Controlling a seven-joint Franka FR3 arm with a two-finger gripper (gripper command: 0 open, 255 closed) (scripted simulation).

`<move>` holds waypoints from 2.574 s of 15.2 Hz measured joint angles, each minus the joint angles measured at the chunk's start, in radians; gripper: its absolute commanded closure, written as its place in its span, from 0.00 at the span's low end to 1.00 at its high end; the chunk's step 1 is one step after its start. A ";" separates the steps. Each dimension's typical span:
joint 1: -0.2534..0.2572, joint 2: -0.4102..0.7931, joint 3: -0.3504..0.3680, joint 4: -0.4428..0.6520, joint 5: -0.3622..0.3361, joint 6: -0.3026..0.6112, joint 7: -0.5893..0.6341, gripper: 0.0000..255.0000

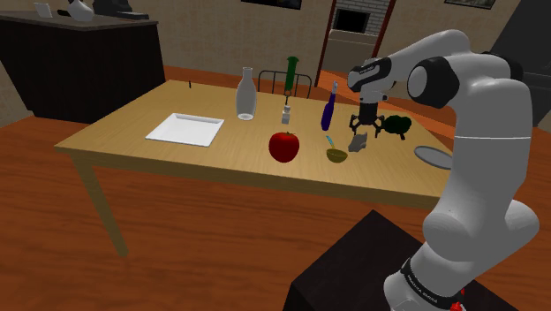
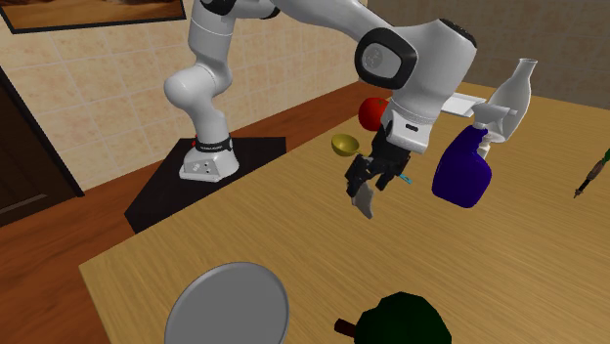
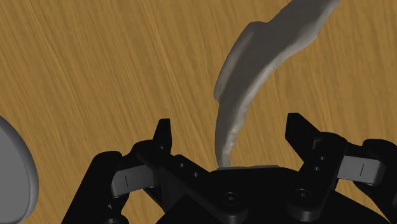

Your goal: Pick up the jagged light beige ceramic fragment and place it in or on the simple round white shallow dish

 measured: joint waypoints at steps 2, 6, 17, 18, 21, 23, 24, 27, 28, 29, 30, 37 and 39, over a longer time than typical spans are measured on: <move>0.000 0.000 0.000 0.000 0.000 0.000 0.000 1.00; 0.000 0.000 0.000 0.000 0.000 0.000 0.000 1.00; 0.000 -0.022 -0.004 0.036 -0.006 -0.057 -0.005 1.00; 0.000 -0.024 -0.004 0.046 -0.006 -0.068 -0.005 1.00; -0.001 -0.030 -0.006 0.073 -0.008 -0.101 -0.008 1.00; 0.000 -0.033 -0.006 0.098 -0.009 -0.129 -0.008 1.00; 0.000 -0.036 -0.007 0.107 -0.010 -0.141 -0.008 1.00; 0.002 -0.044 -0.007 0.138 -0.012 -0.179 -0.009 1.00; 0.000 -0.046 -0.009 0.148 -0.013 -0.191 -0.013 1.00; -0.001 -0.046 -0.009 0.163 -0.013 -0.205 -0.013 1.00; 0.000 -0.050 -0.009 0.170 -0.014 -0.216 -0.014 1.00; -0.085 -0.056 -0.051 0.169 -0.028 -0.207 -0.136 1.00; -0.115 -0.053 -0.064 0.172 -0.031 -0.201 -0.177 1.00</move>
